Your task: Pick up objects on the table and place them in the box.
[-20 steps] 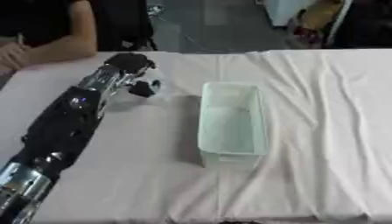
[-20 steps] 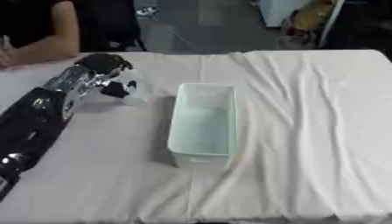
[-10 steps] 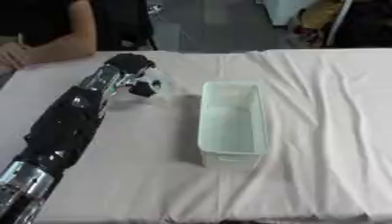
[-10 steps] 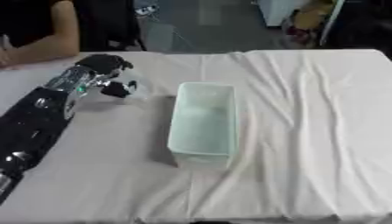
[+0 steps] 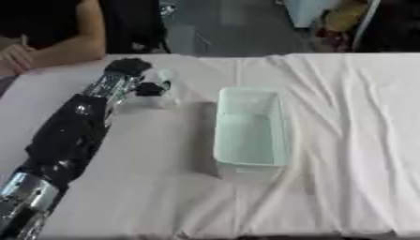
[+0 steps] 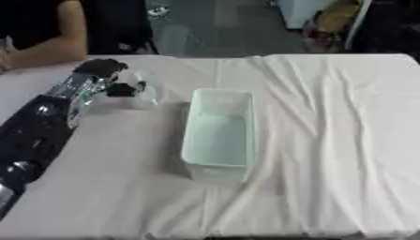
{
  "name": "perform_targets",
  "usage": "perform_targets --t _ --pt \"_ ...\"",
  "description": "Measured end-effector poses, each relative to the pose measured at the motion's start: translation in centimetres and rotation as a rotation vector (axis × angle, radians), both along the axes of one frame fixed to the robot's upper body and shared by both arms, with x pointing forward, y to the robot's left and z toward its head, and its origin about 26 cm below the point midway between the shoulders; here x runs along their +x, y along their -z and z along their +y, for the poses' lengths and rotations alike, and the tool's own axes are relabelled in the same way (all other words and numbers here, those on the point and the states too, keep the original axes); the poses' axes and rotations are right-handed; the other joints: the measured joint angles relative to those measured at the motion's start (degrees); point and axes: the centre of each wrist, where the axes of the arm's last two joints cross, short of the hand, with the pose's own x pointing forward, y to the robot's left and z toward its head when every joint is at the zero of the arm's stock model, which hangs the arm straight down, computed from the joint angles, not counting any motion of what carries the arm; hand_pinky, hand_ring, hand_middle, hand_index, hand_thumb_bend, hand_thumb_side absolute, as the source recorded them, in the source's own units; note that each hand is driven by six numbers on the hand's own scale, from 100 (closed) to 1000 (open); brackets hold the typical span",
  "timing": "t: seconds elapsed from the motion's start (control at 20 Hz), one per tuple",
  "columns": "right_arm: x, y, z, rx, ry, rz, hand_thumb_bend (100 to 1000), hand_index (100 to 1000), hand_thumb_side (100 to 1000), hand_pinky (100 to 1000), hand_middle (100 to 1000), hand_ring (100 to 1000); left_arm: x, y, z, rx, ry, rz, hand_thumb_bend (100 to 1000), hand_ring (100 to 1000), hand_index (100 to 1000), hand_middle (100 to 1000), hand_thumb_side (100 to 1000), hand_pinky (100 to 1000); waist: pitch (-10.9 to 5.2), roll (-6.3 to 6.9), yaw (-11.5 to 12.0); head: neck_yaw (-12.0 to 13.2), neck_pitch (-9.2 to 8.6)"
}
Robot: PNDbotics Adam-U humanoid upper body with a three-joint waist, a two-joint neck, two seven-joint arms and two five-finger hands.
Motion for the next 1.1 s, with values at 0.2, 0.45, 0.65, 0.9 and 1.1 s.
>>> perform_targets --t 0.2,0.45,0.65,0.9,1.1 --pt "0.0 0.0 0.0 0.000 0.000 0.000 100 948 460 706 916 841 0.0 0.2 -0.4 -0.017 0.023 0.037 948 874 979 870 998 860 0.00 0.00 -0.01 0.01 0.00" --pt "0.0 0.0 0.0 0.001 -0.001 0.000 100 948 458 707 916 841 0.0 1.3 -1.0 -0.083 0.082 0.124 897 842 930 835 980 853 0.00 -0.01 -0.03 0.01 0.00" --pt "0.0 0.0 0.0 0.003 -0.003 0.000 100 948 460 706 916 841 0.2 1.6 -1.8 -0.150 0.143 0.151 760 716 852 721 841 788 0.00 -0.01 -0.05 0.01 -0.01" --pt "0.1 -0.2 0.1 0.005 -0.008 -0.005 100 948 460 707 916 841 0.2 2.0 -3.0 -0.211 0.187 0.081 100 460 634 471 144 563 0.02 -0.01 -0.20 0.01 -0.01" --pt "0.1 -0.2 0.1 0.005 -0.009 -0.006 100 948 463 706 916 841 0.2 2.3 -3.9 -0.243 0.167 -0.050 100 250 404 283 417 339 0.07 -0.01 -0.30 0.02 -0.12"
